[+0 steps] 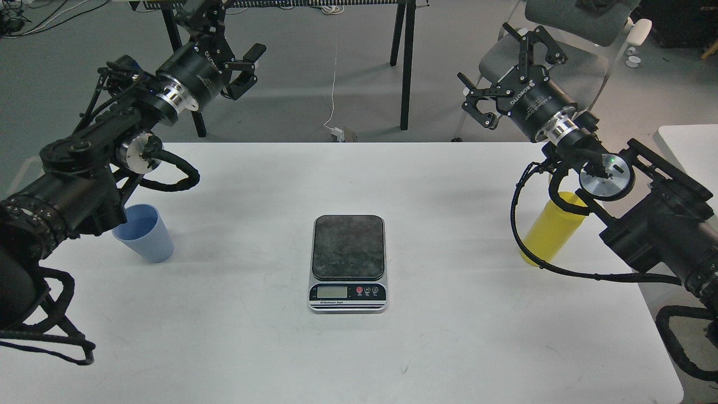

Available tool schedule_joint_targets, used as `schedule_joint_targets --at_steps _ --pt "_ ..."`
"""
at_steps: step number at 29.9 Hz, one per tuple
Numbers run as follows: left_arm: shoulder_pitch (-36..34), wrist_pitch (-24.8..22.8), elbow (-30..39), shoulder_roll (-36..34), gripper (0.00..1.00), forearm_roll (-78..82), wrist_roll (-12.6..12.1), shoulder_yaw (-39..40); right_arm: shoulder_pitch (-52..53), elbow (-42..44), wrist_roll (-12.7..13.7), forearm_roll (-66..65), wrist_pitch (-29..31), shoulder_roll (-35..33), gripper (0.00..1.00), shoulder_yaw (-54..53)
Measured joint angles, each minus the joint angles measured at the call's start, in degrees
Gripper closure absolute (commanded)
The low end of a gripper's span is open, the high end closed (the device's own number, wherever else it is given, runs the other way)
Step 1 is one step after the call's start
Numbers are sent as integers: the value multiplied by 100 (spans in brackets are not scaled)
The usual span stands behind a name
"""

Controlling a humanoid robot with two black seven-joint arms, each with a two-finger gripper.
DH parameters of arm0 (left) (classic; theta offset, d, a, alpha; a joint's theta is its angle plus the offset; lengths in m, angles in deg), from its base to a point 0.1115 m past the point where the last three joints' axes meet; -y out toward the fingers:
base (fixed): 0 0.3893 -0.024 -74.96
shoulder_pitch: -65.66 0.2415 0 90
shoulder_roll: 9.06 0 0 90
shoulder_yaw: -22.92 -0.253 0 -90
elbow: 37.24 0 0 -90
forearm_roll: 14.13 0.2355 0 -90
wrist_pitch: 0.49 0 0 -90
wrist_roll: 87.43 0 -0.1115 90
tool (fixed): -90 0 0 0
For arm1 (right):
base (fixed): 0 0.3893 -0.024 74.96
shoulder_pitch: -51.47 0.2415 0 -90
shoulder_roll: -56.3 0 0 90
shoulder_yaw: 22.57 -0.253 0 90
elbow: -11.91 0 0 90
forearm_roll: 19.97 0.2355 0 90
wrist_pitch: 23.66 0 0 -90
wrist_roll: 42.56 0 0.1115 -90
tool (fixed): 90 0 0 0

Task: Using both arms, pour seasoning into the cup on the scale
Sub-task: 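Raise the left arm and swing it away from the blue cup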

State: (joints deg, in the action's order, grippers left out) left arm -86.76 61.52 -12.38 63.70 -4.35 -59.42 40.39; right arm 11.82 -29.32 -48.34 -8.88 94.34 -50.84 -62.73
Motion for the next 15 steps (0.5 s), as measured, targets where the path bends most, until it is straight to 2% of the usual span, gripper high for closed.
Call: schedule_joint_targets --at_steps 5,8,15 --pt "0 1 -30 60 0 24 0 -17 -7 0 0 0 0 0 1 0" --pt "-21 346 -23 112 0 75 0 -75 -7 4 0 1 0 -1 1 0" --pt "-44 12 25 26 0 26 0 -29 0 9 0 0 0 -1 1 0"
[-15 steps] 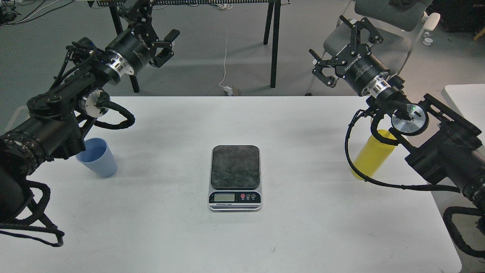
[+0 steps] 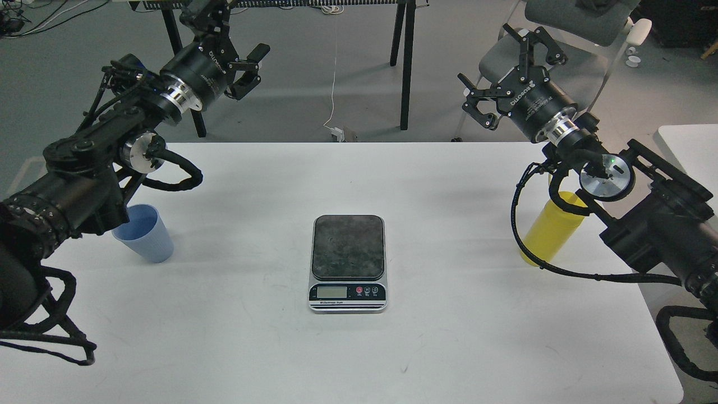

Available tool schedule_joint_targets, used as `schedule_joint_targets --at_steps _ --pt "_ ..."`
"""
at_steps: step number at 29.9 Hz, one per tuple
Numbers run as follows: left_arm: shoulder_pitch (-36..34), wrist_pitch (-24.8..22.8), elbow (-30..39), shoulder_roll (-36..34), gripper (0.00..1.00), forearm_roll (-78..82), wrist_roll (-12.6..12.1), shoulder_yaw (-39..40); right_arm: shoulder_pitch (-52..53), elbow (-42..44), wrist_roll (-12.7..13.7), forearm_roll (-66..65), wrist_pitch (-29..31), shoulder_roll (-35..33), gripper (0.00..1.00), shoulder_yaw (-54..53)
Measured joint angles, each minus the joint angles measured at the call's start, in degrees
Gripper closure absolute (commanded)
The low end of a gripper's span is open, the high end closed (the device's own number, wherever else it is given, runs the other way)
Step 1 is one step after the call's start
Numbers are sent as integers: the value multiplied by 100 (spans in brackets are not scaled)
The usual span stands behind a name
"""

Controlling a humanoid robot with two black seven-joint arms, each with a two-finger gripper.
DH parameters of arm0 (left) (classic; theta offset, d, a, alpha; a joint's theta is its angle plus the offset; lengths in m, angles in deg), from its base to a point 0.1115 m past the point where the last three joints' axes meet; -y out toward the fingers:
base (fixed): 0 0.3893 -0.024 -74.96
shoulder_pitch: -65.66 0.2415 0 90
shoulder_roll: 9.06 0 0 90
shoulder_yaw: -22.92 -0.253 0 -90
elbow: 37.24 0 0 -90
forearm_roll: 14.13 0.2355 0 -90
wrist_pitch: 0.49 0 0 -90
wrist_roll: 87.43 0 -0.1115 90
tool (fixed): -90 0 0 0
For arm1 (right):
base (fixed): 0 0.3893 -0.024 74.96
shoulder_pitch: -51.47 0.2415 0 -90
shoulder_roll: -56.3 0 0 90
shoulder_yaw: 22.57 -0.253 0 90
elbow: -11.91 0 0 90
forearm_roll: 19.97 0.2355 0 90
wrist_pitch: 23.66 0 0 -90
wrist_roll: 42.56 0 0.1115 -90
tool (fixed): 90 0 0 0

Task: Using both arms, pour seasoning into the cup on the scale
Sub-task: 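Raise the left arm and swing it away from the blue cup, then lower the left gripper to the blue cup and grasp it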

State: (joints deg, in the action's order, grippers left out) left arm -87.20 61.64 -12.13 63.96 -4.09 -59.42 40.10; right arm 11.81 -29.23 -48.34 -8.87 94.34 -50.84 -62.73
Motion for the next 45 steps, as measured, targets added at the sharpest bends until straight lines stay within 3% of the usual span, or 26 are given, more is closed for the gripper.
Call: schedule_joint_targets --at_steps 5,11,16,22,29,33,45 --pt "-52 -14 39 -257 0 395 0 -376 -2 -6 0 -1 0 0 1 0" --pt "-602 -16 90 -864 0 2315 0 -1322 -29 -10 -2 -2 0 0 1 0" --pt "-851 -14 275 -1532 0 3977 0 -1425 -47 -9 -4 -2 0 13 1 0" --pt "-882 -14 979 -2302 0 6045 1 -1438 -47 -1 -4 -2 0 19 1 0" --pt "-447 545 1637 -3001 0 7455 1 -1730 -48 -1 -4 -2 0 3 1 0" --pt "-127 1009 1664 -3029 0 7955 1 -1918 -51 -5 -4 -7 0 8 1 0" --pt "722 1600 1531 -2875 0 8067 1 -1977 -28 -16 -2 -11 0 9 1 9"
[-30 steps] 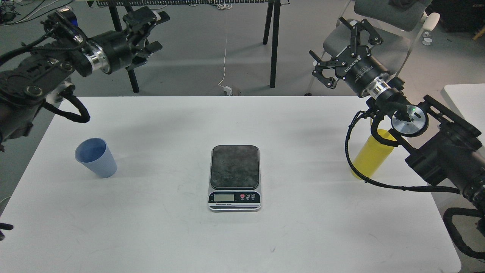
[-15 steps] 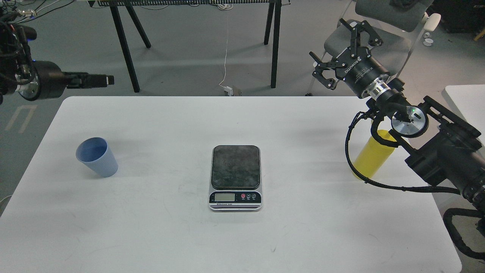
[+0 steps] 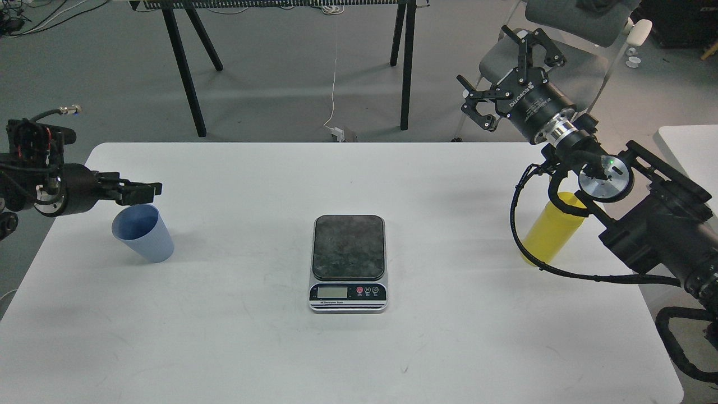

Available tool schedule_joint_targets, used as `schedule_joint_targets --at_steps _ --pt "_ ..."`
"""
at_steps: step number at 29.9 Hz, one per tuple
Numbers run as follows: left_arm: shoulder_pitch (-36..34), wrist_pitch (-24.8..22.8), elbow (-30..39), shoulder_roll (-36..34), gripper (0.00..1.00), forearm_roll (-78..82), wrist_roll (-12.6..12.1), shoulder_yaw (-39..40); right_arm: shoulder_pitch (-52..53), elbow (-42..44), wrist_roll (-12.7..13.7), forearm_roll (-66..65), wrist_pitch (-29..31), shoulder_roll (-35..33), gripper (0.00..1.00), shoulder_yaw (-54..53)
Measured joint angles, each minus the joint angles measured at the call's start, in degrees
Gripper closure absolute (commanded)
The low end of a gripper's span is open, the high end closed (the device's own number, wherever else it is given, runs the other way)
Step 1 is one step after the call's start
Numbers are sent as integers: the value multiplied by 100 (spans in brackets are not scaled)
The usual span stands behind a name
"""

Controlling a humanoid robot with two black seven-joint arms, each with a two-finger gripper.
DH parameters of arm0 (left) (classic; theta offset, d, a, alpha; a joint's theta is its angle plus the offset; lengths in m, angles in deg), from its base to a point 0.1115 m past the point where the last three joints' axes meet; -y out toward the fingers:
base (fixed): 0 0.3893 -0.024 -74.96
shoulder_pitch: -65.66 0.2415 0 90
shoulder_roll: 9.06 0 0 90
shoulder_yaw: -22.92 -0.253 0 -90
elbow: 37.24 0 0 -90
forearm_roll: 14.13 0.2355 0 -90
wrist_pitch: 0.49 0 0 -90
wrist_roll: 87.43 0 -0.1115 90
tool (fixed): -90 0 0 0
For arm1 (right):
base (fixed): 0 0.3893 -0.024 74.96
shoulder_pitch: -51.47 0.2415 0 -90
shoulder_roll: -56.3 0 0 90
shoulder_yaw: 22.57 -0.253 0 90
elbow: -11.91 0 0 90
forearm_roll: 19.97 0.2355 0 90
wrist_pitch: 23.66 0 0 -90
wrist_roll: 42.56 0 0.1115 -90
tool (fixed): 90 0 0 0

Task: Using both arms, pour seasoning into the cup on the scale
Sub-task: 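Lower the left gripper to the blue cup and grasp it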

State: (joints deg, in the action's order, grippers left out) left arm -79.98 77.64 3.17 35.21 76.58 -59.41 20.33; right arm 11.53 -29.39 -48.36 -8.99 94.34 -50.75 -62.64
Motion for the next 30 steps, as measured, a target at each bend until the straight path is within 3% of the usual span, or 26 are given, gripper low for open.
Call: schedule_joint_targets --at_steps 23,26,30 --pt "637 429 -898 348 1 -19 -3 -23 -22 3 0 -109 0 33 1 0" --pt "682 441 -1099 483 8 -37 -2 -23 -17 6 0 -113 0 33 1 0" --pt "778 535 -1215 545 27 -51 -2 -23 -16 8 0 -114 0 29 1 0"
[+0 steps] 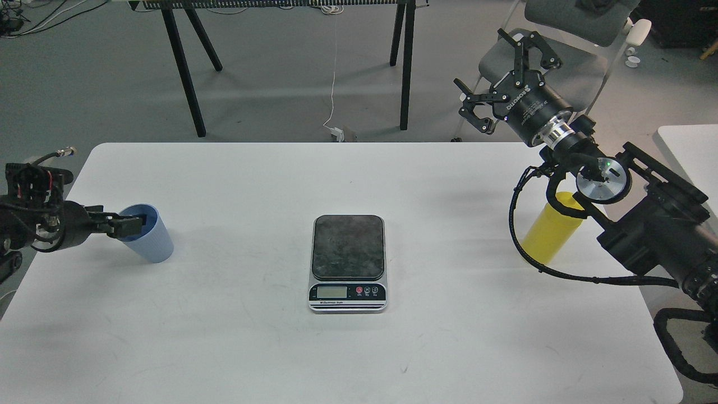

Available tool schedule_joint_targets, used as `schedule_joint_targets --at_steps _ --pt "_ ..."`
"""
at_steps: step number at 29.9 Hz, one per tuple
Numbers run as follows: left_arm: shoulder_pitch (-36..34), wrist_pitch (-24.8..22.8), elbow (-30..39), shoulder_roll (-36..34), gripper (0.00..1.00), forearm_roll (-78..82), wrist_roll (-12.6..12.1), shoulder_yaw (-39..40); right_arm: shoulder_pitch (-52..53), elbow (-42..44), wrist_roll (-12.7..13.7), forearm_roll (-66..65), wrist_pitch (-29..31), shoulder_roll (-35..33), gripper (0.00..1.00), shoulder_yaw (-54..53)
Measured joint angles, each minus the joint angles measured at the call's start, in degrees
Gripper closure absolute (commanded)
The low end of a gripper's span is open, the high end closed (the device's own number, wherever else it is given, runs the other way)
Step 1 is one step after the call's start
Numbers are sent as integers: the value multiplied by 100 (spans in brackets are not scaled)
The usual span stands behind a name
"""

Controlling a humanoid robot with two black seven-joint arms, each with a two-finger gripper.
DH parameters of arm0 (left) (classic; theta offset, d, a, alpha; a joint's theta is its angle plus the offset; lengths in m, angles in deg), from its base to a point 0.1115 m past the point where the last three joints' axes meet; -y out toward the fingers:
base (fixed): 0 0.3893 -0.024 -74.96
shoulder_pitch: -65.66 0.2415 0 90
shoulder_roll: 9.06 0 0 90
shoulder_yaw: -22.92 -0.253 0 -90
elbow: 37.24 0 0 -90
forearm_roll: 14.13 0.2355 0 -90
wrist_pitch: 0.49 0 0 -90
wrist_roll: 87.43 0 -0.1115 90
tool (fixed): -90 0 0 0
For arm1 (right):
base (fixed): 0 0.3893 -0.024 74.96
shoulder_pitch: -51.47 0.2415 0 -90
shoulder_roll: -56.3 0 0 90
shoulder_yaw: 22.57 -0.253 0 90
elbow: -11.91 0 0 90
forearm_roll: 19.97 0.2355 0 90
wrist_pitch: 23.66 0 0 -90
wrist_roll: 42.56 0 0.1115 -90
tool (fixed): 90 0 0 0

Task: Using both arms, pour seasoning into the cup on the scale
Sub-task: 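Lower the left gripper to the blue cup and grasp it, then carry the blue cup with the left gripper onto the scale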

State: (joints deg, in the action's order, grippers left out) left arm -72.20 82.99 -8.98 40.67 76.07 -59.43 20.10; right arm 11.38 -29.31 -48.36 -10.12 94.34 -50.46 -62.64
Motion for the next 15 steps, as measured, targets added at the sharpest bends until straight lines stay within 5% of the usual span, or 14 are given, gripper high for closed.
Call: schedule_joint_targets --at_steps 8,15 --pt "24 98 -132 5 87 67 0 -53 -11 6 0 0 0 23 1 0" --pt "-46 198 -154 -9 97 82 2 -460 -11 17 0 -7 0 38 1 0"
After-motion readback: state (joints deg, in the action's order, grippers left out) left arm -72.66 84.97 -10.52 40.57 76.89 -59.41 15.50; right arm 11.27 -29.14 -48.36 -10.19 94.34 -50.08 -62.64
